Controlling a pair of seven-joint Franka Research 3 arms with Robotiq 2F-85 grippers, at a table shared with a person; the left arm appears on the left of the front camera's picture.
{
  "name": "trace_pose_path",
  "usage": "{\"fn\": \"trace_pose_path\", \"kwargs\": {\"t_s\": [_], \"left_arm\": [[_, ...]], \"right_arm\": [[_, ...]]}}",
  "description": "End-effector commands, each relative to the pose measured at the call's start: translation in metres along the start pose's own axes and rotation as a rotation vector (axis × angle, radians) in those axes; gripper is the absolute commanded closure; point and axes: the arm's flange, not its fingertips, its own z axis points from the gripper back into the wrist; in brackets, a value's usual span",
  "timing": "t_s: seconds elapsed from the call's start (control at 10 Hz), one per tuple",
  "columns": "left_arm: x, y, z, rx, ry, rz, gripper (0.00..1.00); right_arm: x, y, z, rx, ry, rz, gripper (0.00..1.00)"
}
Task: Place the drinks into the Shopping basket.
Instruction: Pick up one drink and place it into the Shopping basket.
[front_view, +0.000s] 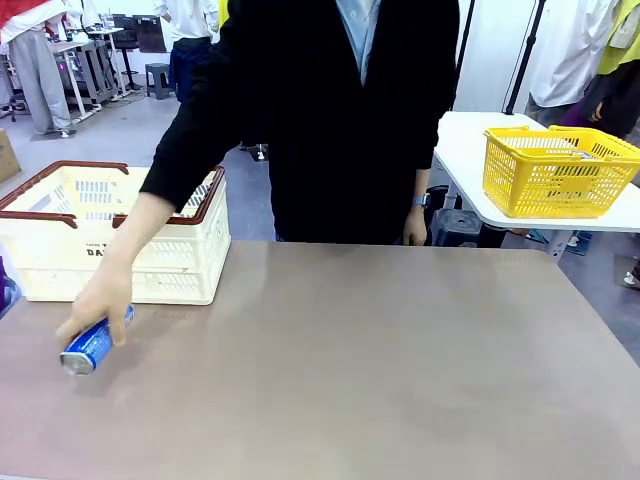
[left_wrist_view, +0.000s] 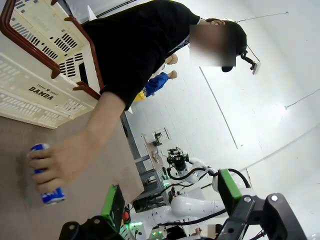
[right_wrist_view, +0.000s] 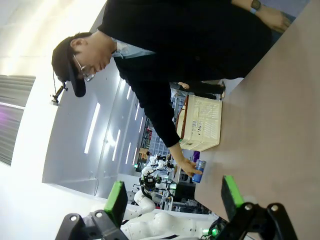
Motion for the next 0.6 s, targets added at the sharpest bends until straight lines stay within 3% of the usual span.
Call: {"fn": "trace_pose_path", "kwargs": {"t_s": [0.0, 0.1, 0.2, 0.3, 0.5], "left_arm": [[0.000, -0.001, 0.002, -0.012, 0.000, -0.010, 0.00], [0.000, 0.000, 0.000, 0.000, 0.000, 0.000, 0.00], [0.021, -0.034, 0.072, 0.180, -0.199, -0.011, 0.00], [0.023, -0.053, 0.113, 0.194, -0.244, 0.007, 0.00], [0.017, -0.059, 0.145, 0.230, -0.310, 0.001, 0.00]], "right_arm": [[-0.002, 0.002, 0.001, 0.003, 0.011, 0.026, 0.00], [-0.002, 0.002, 0.001, 0.003, 0.011, 0.026, 0.00], [-0.002, 0.002, 0.001, 0.003, 0.011, 0.026, 0.00], [-0.002, 0.002, 0.001, 0.003, 0.011, 0.026, 0.00], [-0.002, 0.002, 0.001, 0.003, 0.011, 0.026, 0.00]]}}
